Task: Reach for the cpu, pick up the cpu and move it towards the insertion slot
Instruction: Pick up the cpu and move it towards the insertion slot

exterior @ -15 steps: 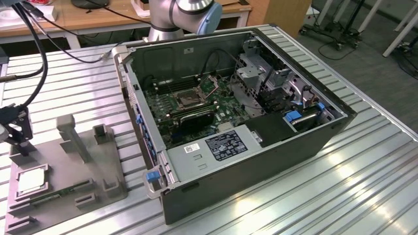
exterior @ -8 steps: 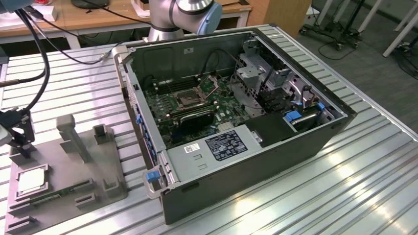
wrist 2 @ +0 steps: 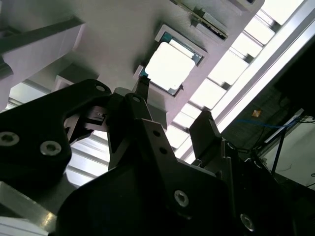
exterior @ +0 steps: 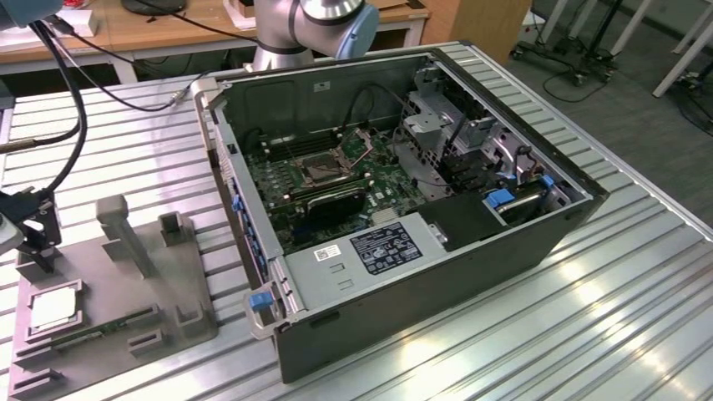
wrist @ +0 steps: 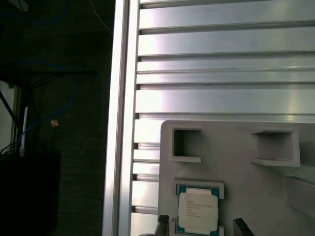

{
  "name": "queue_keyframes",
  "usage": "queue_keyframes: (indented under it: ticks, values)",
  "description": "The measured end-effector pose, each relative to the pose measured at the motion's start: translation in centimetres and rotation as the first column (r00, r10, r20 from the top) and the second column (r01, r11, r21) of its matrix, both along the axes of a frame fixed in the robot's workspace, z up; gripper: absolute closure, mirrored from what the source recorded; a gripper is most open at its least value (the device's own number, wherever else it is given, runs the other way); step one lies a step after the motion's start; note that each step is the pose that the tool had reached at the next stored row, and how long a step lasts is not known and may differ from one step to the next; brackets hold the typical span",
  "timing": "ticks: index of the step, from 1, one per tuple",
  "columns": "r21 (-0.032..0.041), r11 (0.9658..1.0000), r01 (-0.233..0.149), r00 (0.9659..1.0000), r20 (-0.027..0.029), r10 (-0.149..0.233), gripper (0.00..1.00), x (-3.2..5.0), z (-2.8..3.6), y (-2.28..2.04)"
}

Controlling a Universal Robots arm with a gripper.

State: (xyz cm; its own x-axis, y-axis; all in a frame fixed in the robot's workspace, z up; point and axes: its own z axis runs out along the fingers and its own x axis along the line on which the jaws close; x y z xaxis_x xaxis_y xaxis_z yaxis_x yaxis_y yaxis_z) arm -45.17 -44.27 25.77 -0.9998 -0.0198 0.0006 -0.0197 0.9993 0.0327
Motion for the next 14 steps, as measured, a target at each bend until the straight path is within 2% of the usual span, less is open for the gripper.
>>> queue_keyframes:
  ticks: [11, 14]
  values:
    - [0.0000, 1.0000, 0.000, 1.0000, 0.0000, 0.000, 0.40, 0.00, -0.57, 0.00]
    - [0.0000, 1.0000, 0.000, 1.0000, -0.0001, 0.000, 0.40, 0.00, -0.78, -0.21]
